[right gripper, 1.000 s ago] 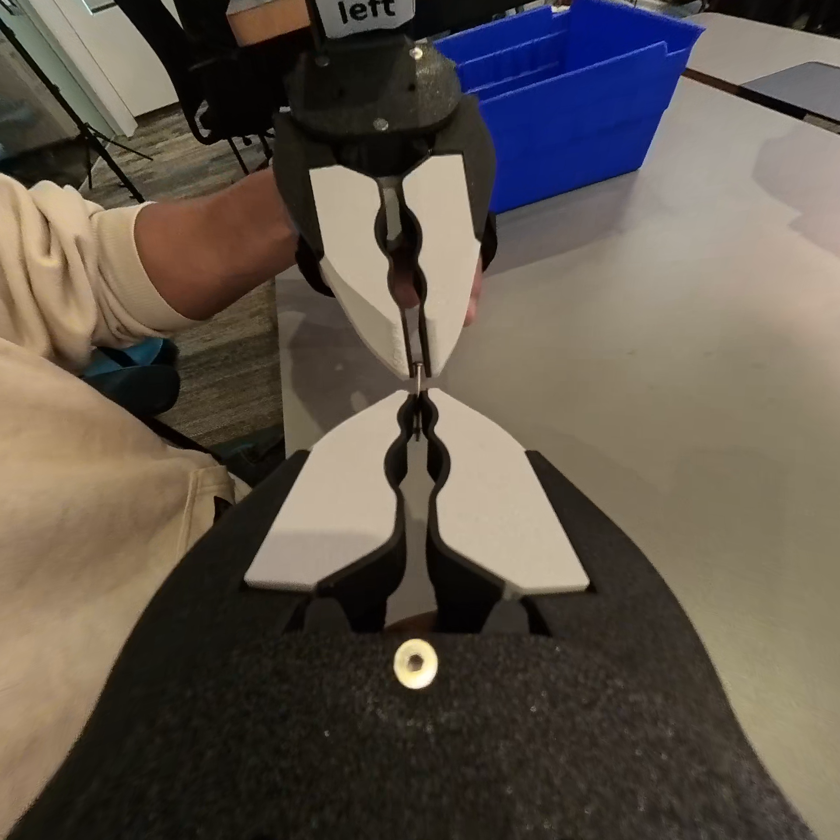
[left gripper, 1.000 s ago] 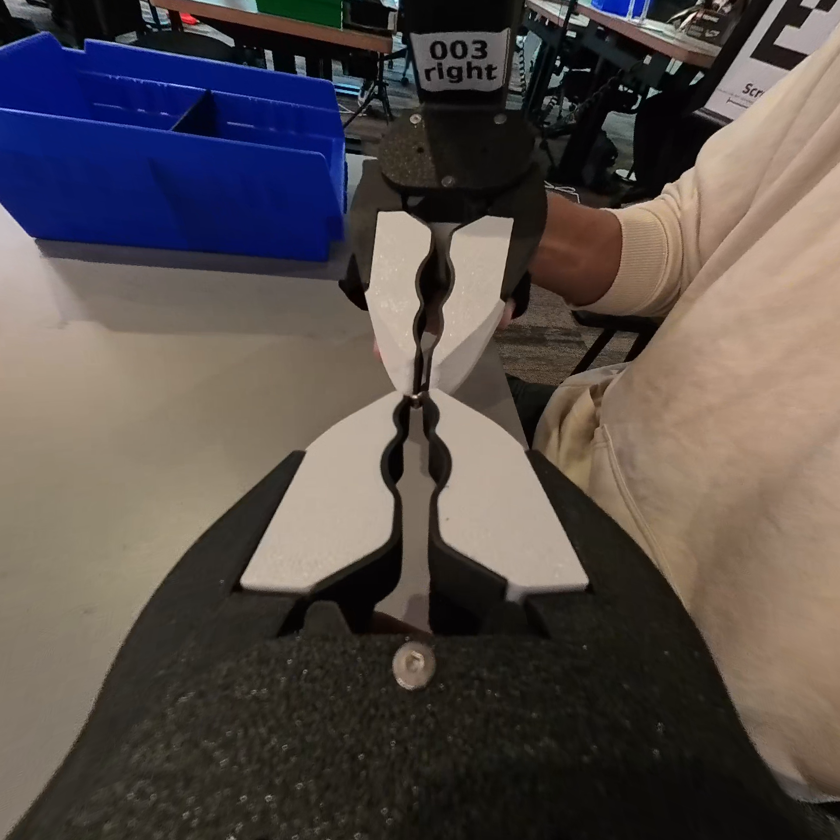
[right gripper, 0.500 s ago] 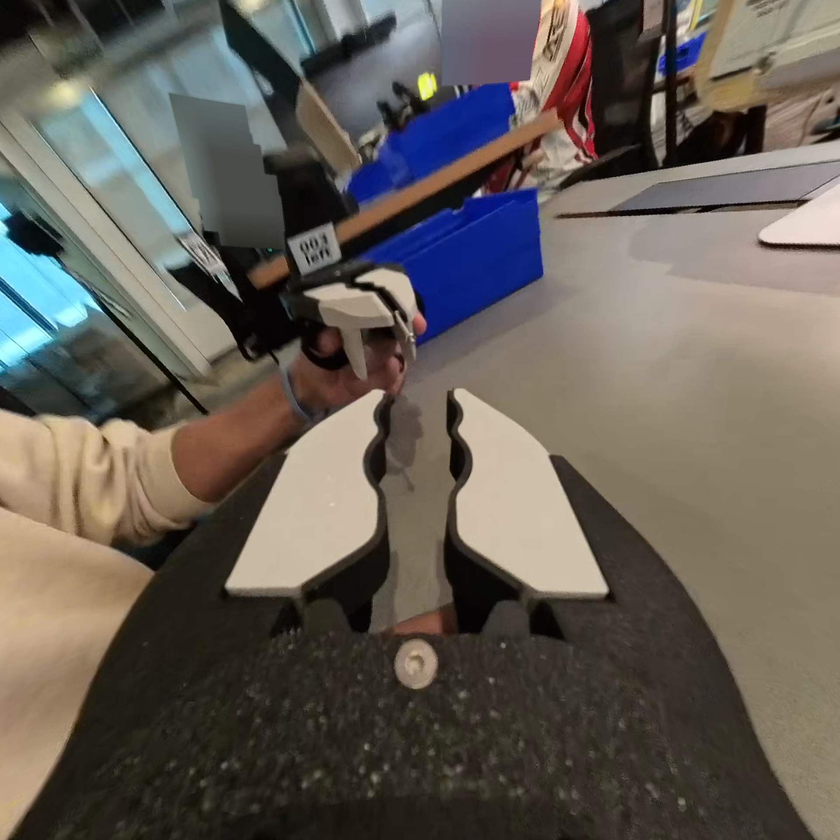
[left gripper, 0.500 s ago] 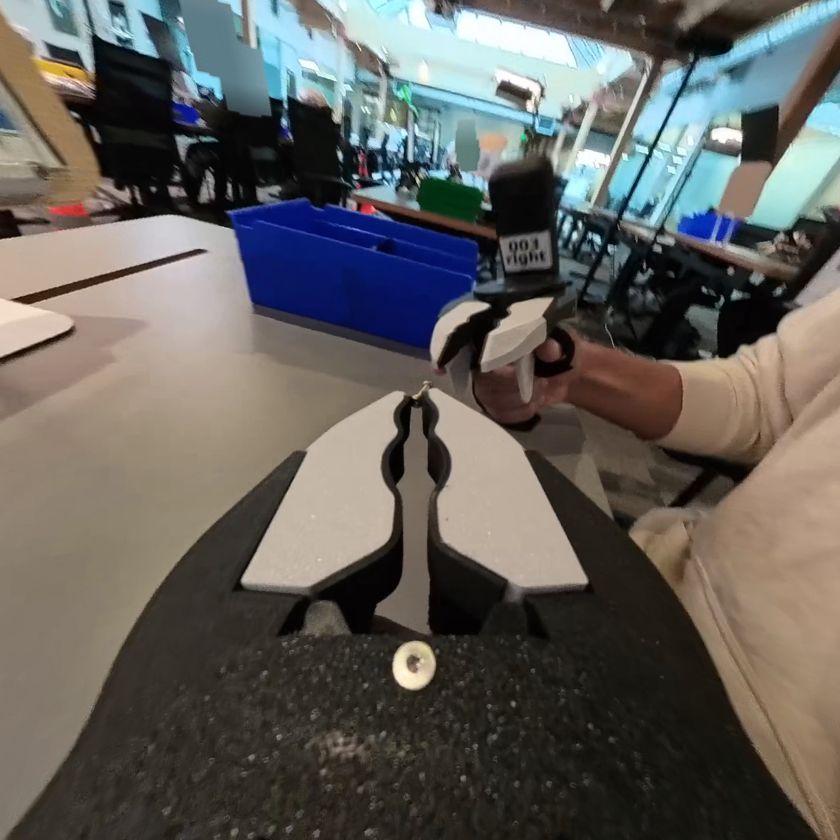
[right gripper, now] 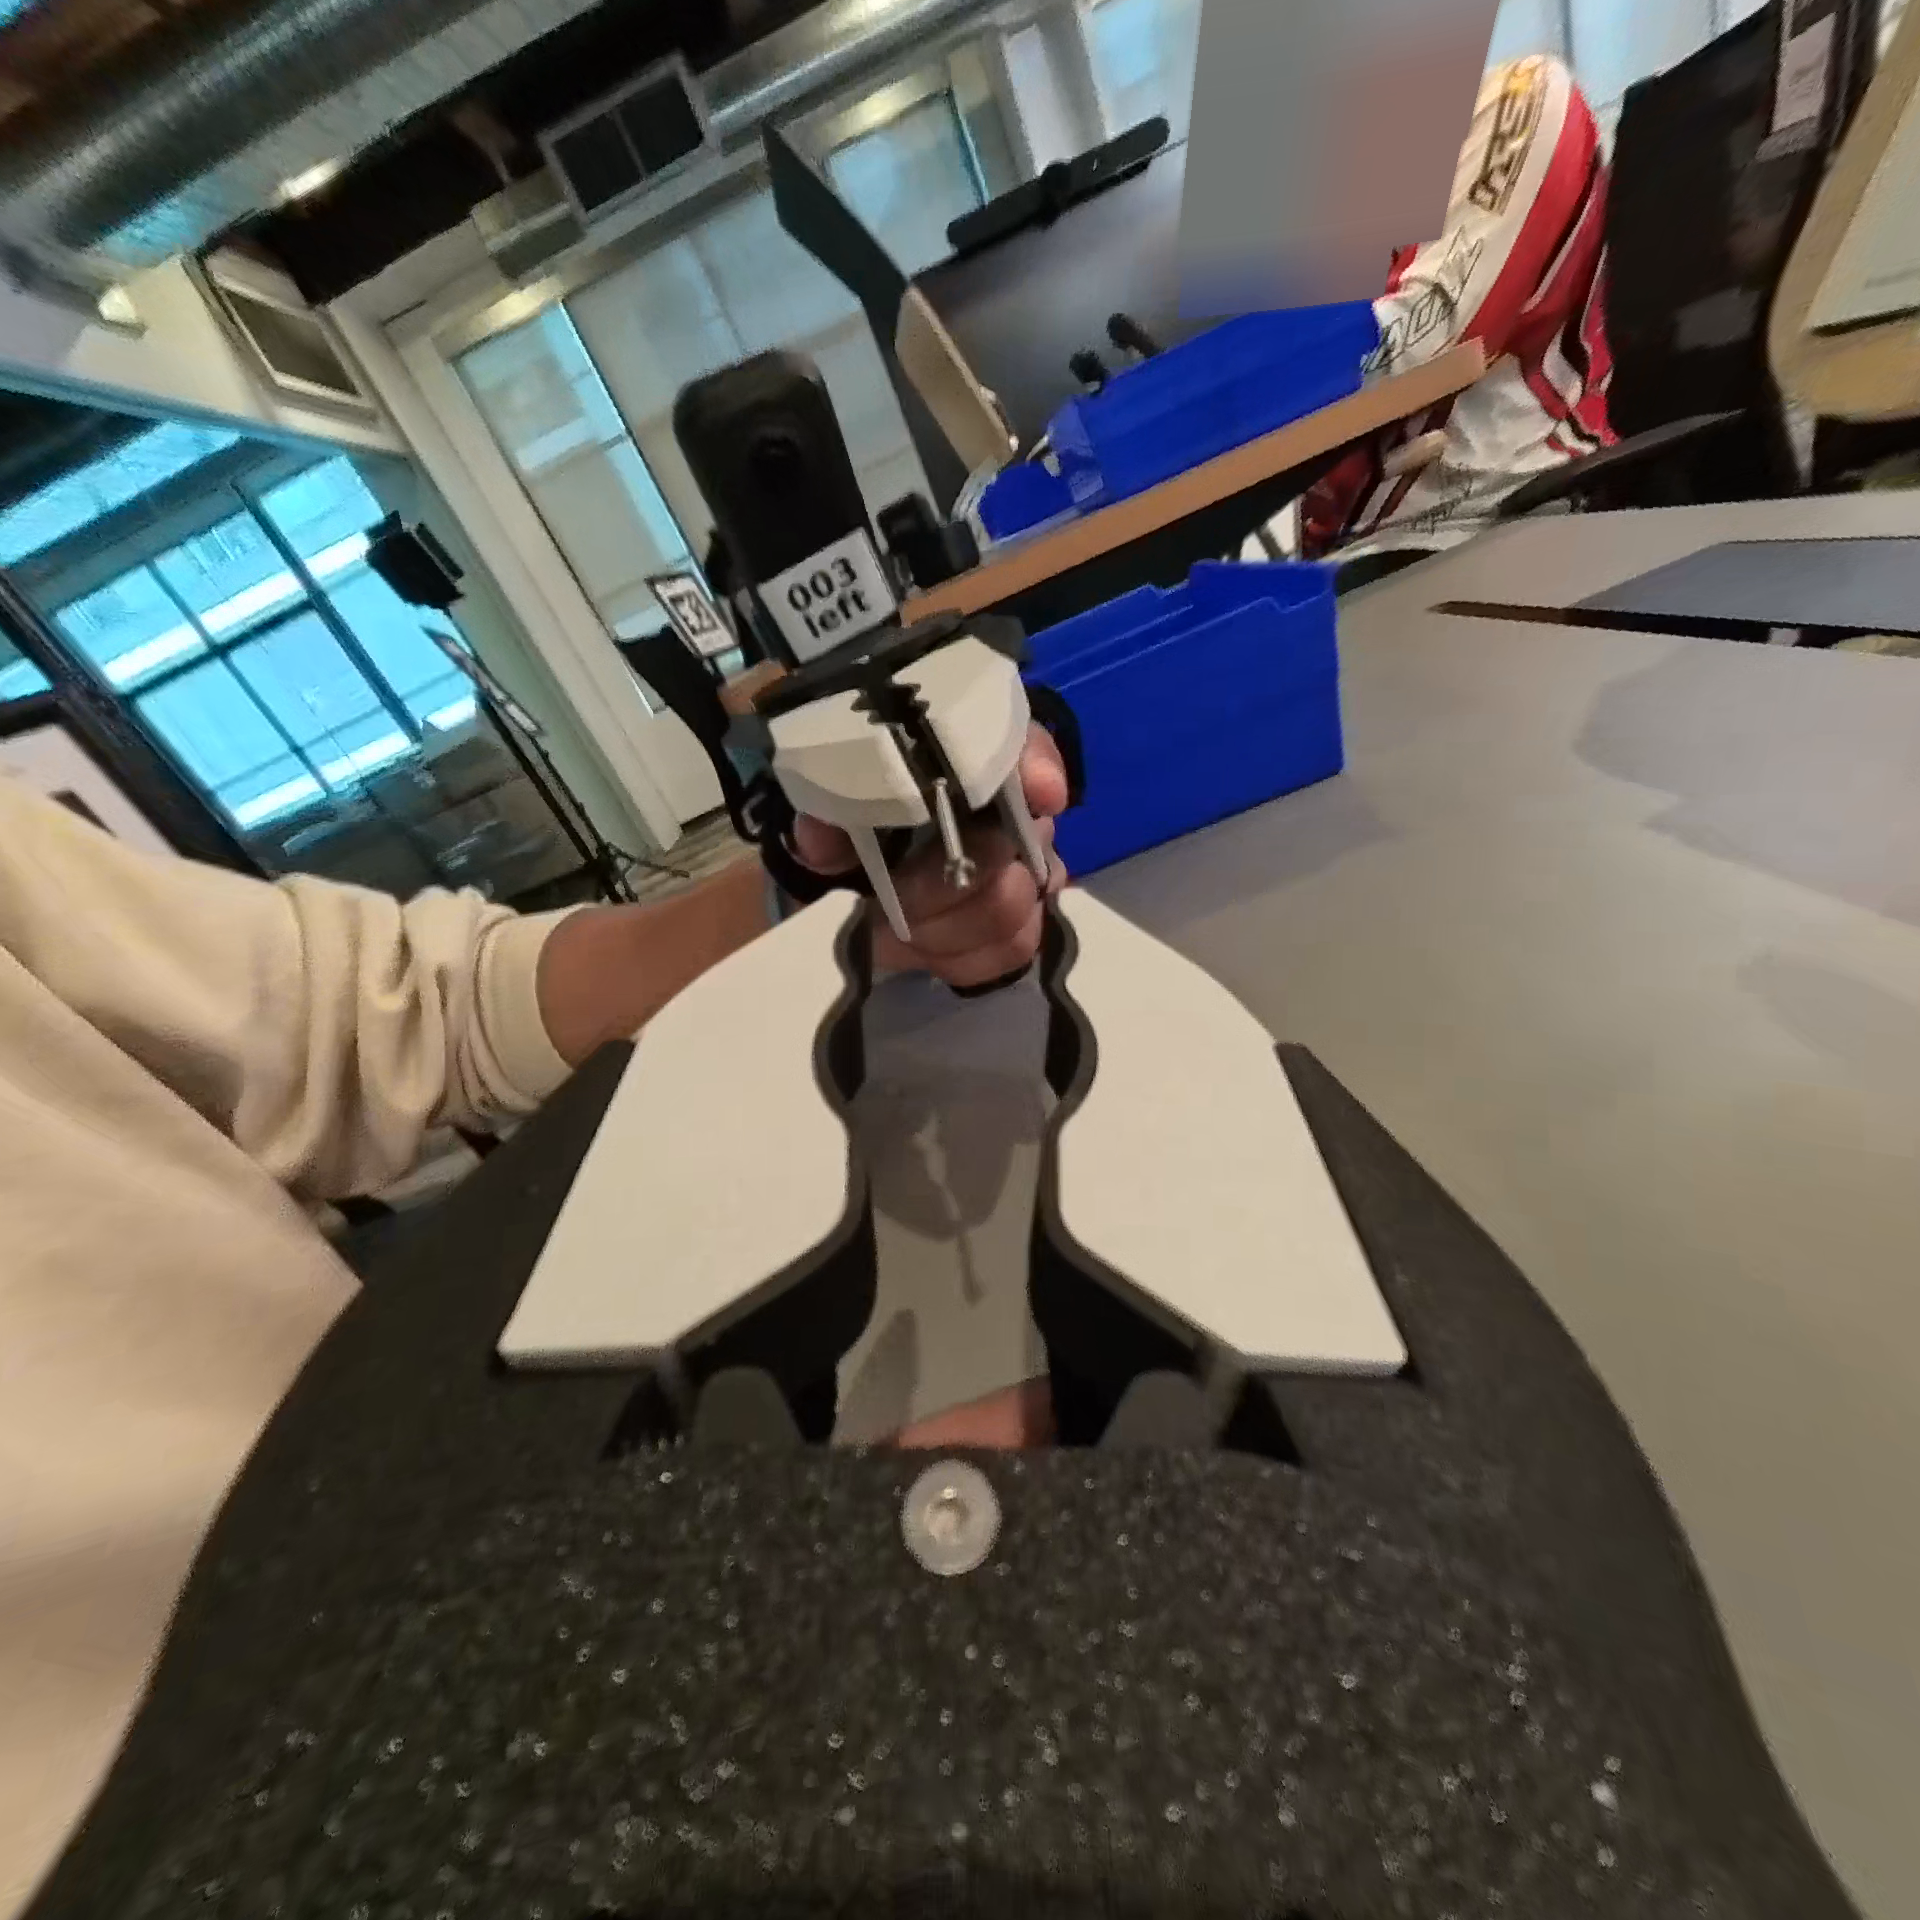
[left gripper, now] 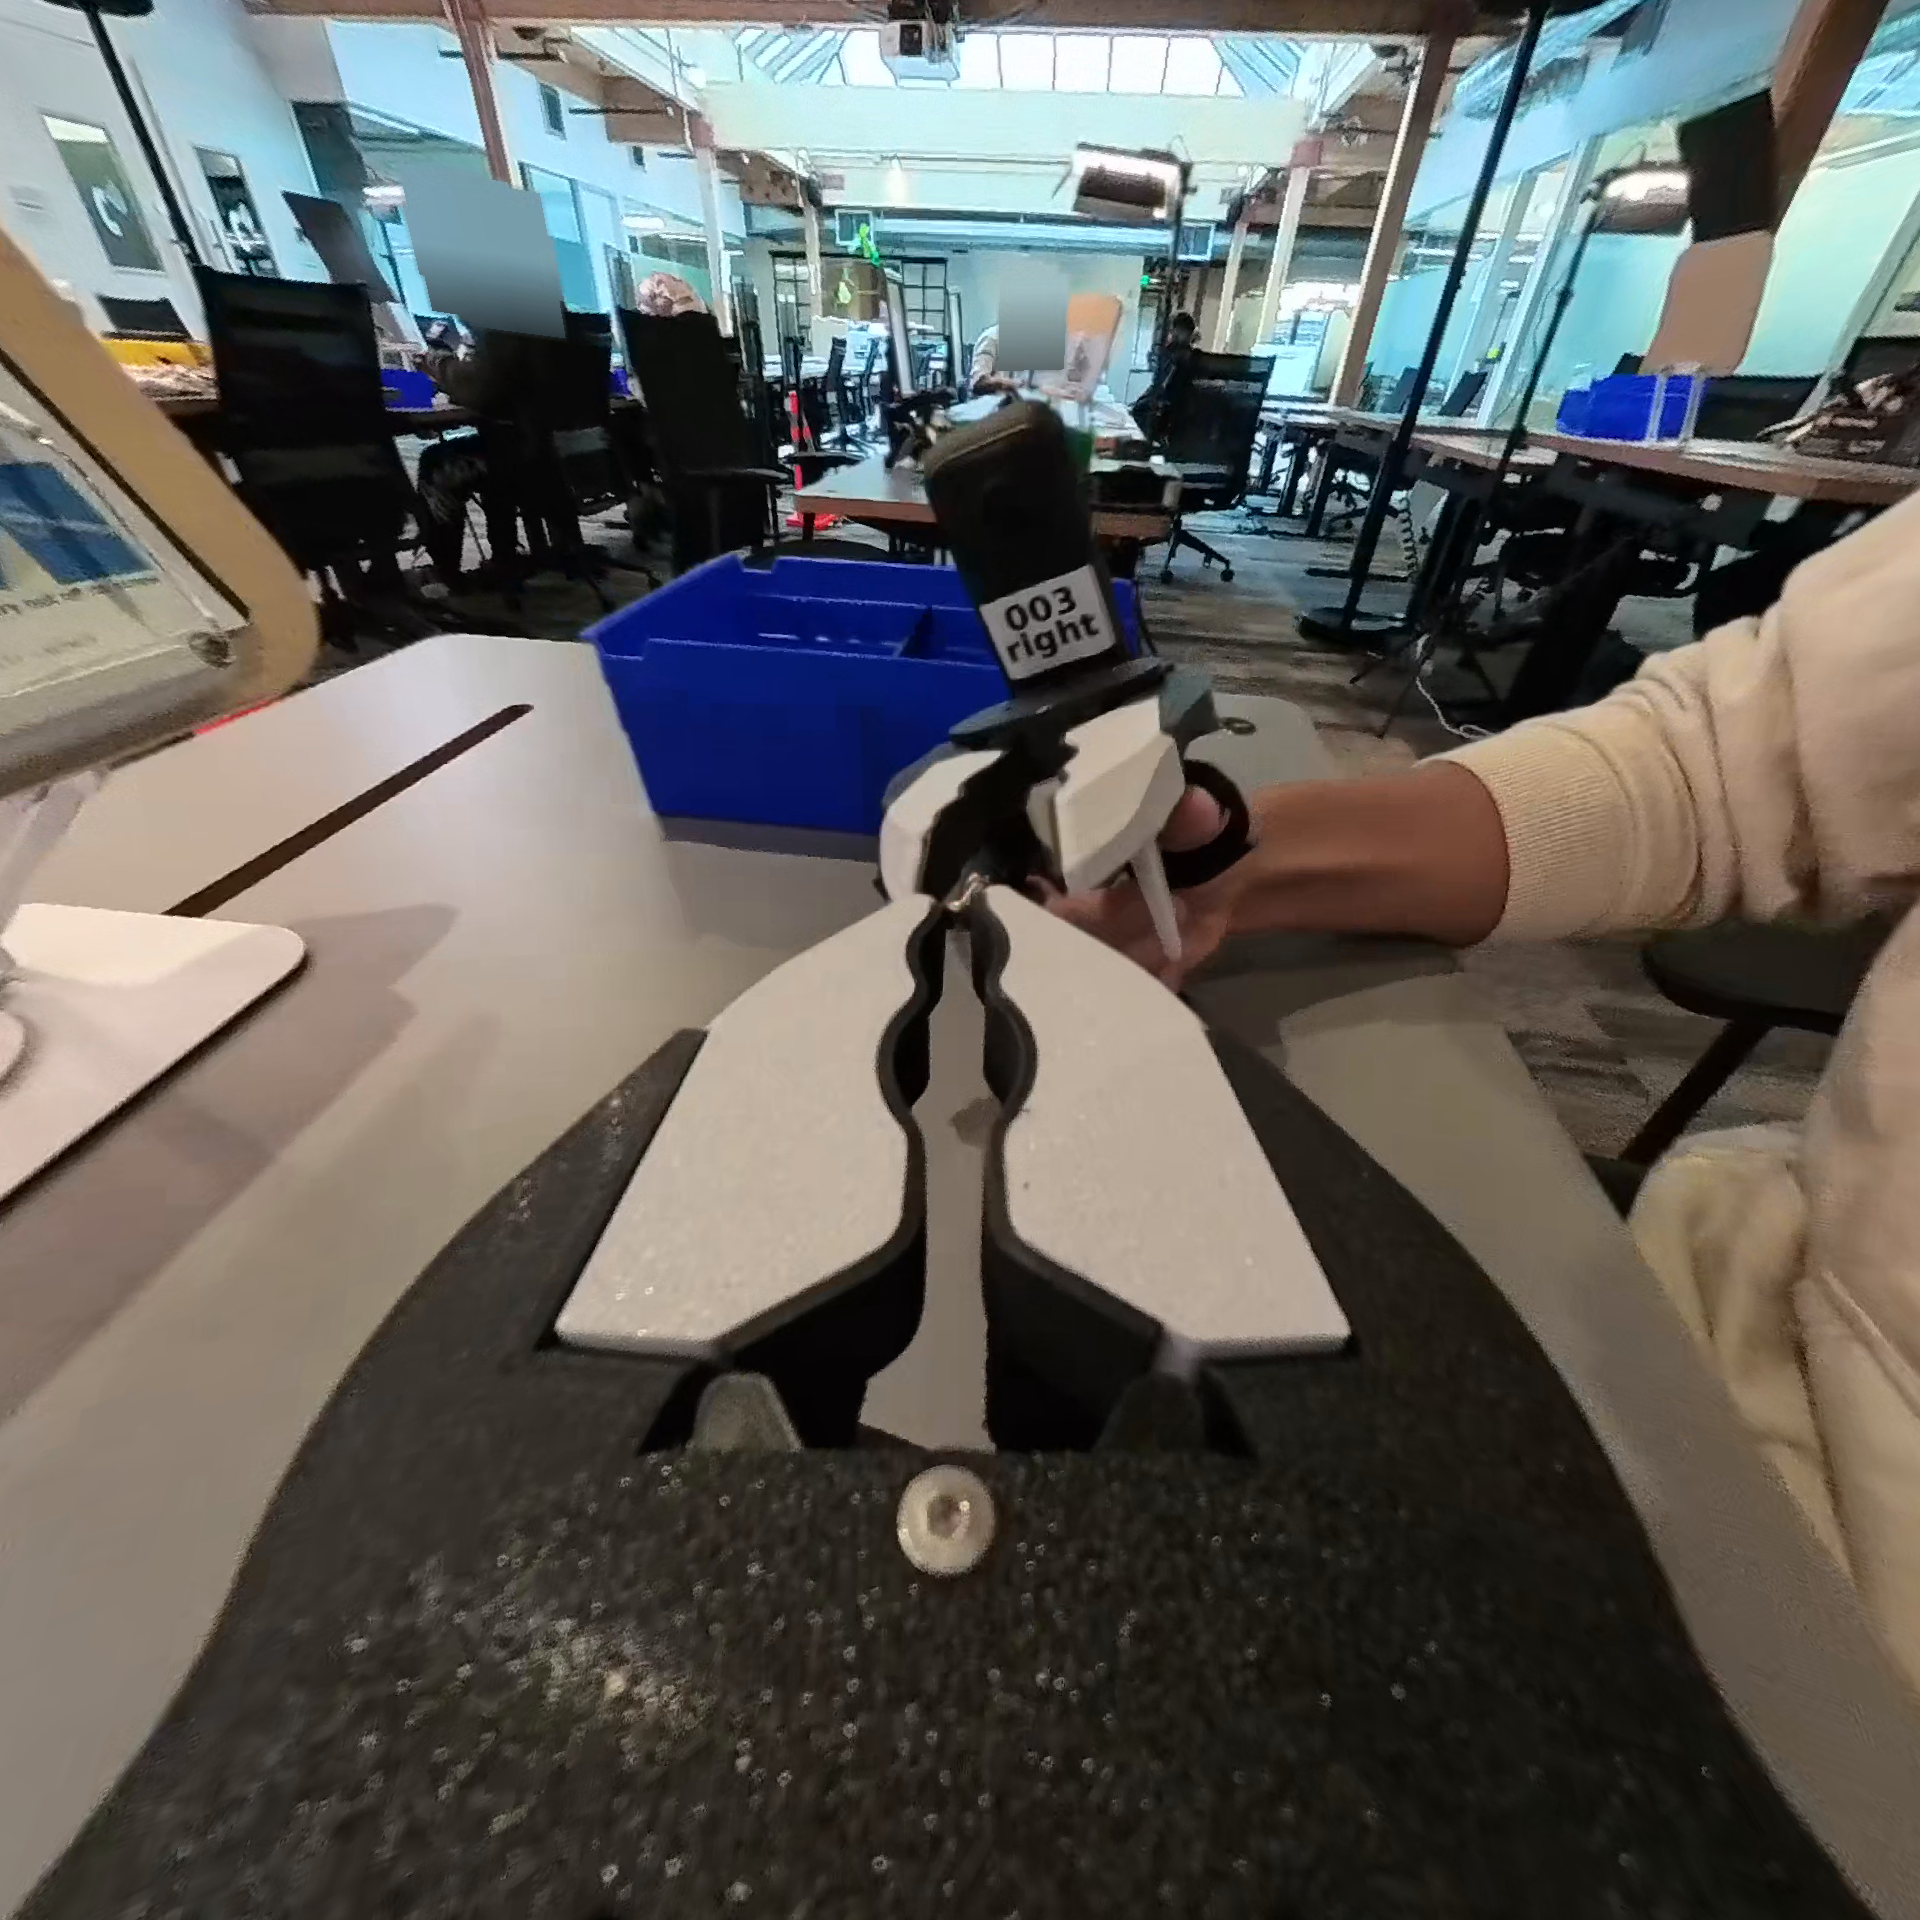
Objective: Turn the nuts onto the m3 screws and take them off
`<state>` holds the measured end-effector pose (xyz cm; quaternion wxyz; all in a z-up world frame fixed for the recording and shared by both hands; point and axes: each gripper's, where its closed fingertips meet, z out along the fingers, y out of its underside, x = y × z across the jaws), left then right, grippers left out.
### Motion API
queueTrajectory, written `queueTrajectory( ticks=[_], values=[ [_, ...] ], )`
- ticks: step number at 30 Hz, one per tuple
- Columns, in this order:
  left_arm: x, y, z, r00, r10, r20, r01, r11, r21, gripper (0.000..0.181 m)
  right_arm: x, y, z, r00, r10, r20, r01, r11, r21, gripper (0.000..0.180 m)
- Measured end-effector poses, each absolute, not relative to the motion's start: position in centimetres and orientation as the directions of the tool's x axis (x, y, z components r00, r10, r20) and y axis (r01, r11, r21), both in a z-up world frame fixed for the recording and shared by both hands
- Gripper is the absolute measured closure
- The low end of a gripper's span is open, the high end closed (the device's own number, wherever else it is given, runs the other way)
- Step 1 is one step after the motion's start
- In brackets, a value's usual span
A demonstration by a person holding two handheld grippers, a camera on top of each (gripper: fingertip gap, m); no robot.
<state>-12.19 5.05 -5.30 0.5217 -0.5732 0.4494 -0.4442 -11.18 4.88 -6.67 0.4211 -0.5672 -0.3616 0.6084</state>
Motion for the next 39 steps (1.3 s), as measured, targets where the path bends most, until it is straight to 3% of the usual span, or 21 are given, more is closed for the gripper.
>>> queueTrajectory(
  ticks=[15, 23, 28, 34, 39],
  values=[
    [-12.8, 5.4, -6.5, 0.185, -0.979, 0.080, -0.012, -0.084, -0.996, 0.177, -12.4, 3.9, -8.0, -0.067, 0.922, -0.382, -0.061, -0.386, -0.921, 0.150],
    [-12.3, 5.6, -7.4, 0.208, -0.977, 0.050, -0.066, -0.065, -0.996, 0.177, -10.8, 4.8, -5.9, -0.028, 0.944, -0.328, -0.156, -0.328, -0.932, 0.154],
    [-12.4, 5.5, -6.4, 0.212, -0.976, 0.049, -0.024, -0.055, -0.998, 0.177, -11.7, 4.6, -7.8, -0.002, 0.943, -0.333, -0.053, -0.333, -0.941, 0.149],
    [-12.4, 5.7, -7.0, 0.225, -0.974, 0.041, -0.056, -0.055, -0.997, 0.177, -11.0, 4.6, -5.9, -0.014, 0.951, -0.308, -0.137, -0.307, -0.942, 0.151],
    [-12.3, 5.5, -6.6, 0.213, -0.976, 0.050, -0.035, -0.059, -0.998, 0.177, -11.6, 4.5, -7.8, 0.005, 0.945, -0.327, -0.036, -0.327, -0.944, 0.148]
  ],
)
